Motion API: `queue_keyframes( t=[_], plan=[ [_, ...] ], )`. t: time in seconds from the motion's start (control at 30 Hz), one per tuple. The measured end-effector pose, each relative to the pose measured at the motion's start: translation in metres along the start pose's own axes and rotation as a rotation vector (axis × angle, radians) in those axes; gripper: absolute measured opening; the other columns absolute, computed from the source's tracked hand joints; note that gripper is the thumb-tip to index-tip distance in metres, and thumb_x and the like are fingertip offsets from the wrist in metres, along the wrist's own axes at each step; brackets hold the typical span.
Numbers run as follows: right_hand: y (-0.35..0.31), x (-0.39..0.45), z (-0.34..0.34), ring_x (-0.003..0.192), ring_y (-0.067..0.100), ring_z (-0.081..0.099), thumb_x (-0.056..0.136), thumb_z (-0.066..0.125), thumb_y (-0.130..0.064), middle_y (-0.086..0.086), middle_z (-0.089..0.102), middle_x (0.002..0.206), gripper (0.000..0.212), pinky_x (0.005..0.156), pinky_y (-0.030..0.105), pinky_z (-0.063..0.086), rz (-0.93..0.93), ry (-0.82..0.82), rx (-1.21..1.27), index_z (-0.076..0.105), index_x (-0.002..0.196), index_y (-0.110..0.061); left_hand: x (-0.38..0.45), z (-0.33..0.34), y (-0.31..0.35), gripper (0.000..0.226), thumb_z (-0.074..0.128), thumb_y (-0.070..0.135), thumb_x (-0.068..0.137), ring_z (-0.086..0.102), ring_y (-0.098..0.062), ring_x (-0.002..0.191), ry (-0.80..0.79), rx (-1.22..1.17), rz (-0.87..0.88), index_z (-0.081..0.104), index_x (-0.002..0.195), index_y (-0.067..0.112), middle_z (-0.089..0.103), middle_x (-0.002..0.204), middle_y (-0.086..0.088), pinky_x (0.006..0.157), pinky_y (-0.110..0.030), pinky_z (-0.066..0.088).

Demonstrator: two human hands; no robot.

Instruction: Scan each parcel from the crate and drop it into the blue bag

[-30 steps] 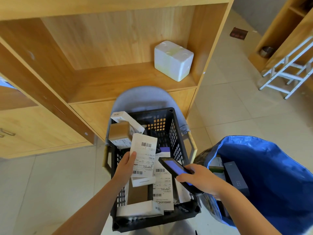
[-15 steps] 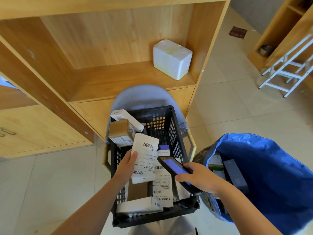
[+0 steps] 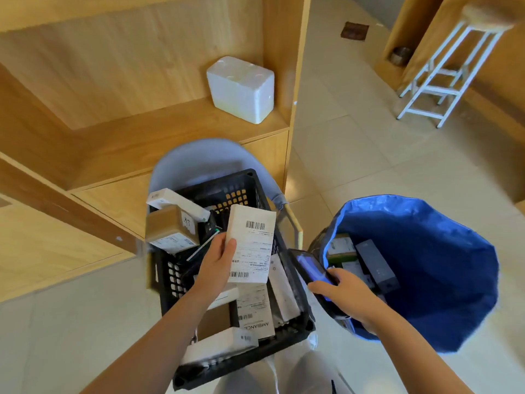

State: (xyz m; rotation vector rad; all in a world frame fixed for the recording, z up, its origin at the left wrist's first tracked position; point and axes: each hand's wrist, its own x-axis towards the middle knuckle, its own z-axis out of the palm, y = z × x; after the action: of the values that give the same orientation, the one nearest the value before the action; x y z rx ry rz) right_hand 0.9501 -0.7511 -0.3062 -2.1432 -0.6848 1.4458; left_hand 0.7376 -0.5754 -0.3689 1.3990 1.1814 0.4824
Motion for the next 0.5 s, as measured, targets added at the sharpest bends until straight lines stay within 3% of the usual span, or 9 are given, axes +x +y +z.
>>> queue_keyframes(
  t=[0.1,0.27,0.4,0.5],
  plan=[
    [0.03,-0.006,-0.028,0.081,0.016,0.065,0.086,0.073,-0.042,0.001,0.067,0.095,0.029,0.062,0.023,0.046,0.066,0.049,0.061,0.061,0.103,-0.022,0.01,0.04,0.015,0.023,0.043,0.039,0.102,0.067,-0.013,0.099,-0.095,0.067,0.025,0.051,0.121,0.029,0.066,0.111,0.005,0.081,-0.039,0.059],
    [0.094,-0.007,-0.083,0.084,0.015,0.064,0.083,0.075,-0.041,-0.001,0.067,0.095,0.028,0.062,0.025,0.047,0.175,0.156,0.144,0.062,0.099,-0.022,0.028,0.127,0.03,0.025,0.049,0.041,0.096,0.063,-0.011,0.1,-0.181,0.204,0.111,0.056,0.116,0.028,0.064,0.111,0.003,0.081,-0.036,0.055],
    [0.15,0.003,-0.127,0.086,0.019,0.065,0.08,0.077,-0.043,0.003,0.067,0.096,0.032,0.069,0.032,0.052,0.29,0.193,0.198,0.06,0.096,-0.02,0.038,0.209,0.029,0.014,0.05,0.034,0.101,0.064,-0.006,0.094,-0.214,0.221,-0.011,0.057,0.113,0.034,0.067,0.103,0.011,0.075,-0.029,0.052],
    [0.186,0.017,-0.156,0.086,0.017,0.063,0.079,0.076,-0.047,0.002,0.065,0.098,0.041,0.069,0.03,0.05,0.362,0.194,0.186,0.059,0.101,-0.017,0.049,0.27,0.02,0.017,0.049,0.032,0.101,0.064,-0.005,0.089,-0.25,0.253,-0.067,0.058,0.115,0.03,0.068,0.099,0.012,0.067,-0.022,0.048]
  ],
)
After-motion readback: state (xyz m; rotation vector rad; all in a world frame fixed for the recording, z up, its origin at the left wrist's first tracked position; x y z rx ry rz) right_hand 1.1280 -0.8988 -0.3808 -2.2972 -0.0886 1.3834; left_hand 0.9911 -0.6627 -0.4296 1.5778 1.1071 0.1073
